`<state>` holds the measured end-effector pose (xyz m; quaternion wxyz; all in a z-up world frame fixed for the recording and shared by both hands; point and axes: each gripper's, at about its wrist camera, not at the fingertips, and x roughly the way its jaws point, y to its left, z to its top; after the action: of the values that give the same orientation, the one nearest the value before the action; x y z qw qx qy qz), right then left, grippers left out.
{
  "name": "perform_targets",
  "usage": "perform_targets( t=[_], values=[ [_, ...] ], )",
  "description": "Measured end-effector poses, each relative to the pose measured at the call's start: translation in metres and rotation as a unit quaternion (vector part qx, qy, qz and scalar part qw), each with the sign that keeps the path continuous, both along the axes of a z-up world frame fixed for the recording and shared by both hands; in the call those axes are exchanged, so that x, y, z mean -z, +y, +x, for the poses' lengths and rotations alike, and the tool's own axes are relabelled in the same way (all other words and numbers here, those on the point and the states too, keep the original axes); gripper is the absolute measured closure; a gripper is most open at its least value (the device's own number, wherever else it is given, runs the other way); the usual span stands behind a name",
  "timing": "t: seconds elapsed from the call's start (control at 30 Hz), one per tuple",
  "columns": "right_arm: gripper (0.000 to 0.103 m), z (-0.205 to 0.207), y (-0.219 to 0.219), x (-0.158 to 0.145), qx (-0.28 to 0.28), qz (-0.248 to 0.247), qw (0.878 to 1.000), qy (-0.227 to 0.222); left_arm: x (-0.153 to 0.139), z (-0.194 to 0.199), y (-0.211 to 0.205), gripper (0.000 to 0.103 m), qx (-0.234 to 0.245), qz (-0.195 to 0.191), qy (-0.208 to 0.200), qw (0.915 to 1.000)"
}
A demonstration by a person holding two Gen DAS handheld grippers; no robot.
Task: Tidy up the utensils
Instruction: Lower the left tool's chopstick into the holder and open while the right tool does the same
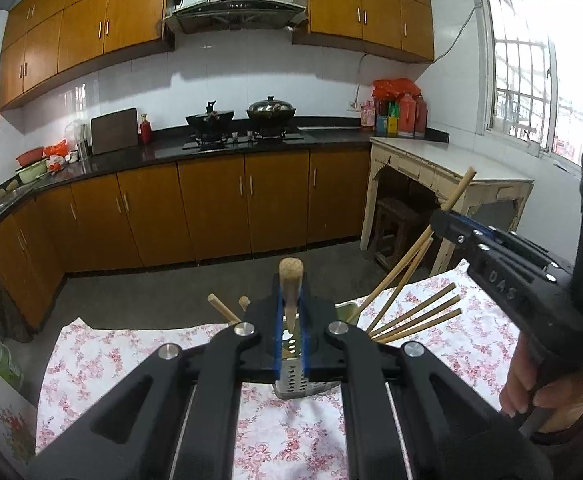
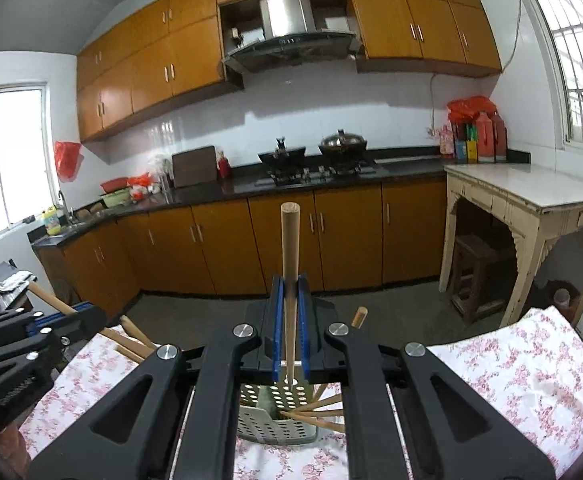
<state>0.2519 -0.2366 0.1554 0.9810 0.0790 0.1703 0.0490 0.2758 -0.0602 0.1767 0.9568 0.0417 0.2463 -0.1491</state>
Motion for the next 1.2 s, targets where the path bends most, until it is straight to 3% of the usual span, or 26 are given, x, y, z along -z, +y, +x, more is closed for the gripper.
perform_targets(
  t=[0.73, 0.8, 0.87, 0.9, 1.1, 1.2],
  values=[
    [0.095, 0.027, 0.013, 0.029, -0.016, -0.003, 0.998, 0.058, 0.038, 0.029, 0.001, 0.095, -0.005, -0.001, 0.049, 0.9988],
    [0.087, 0.027, 0.011, 0.028, -0.013, 0.001, 0.998, 0.057, 0.036, 0.027, 0.002, 0.091, -0.01, -0.005, 0.044, 0.999],
    [0.056, 0.022, 0.008, 0.025, -0.004, 0.005, 0.999, 0.047, 0.032, 0.025, 0.006, 0.079, -0.014, -0.011, 0.04, 0.9991],
    [0.054, 0.019, 0.006, 0.022, 0.001, 0.007, 0.999, 0.038, 0.03, 0.024, 0.008, 0.072, -0.018, -0.015, 0.035, 0.9991],
    [0.051, 0.0, -0.002, 0.006, 0.009, 0.01, 1.0, 0.011, 0.017, 0.008, 0.022, 0.058, -0.035, -0.028, 0.01, 0.999],
    [0.038, -0.019, -0.004, -0.002, 0.019, 0.005, 1.0, -0.015, 0.011, -0.01, 0.027, 0.048, -0.049, -0.022, -0.015, 0.9985]
  ],
)
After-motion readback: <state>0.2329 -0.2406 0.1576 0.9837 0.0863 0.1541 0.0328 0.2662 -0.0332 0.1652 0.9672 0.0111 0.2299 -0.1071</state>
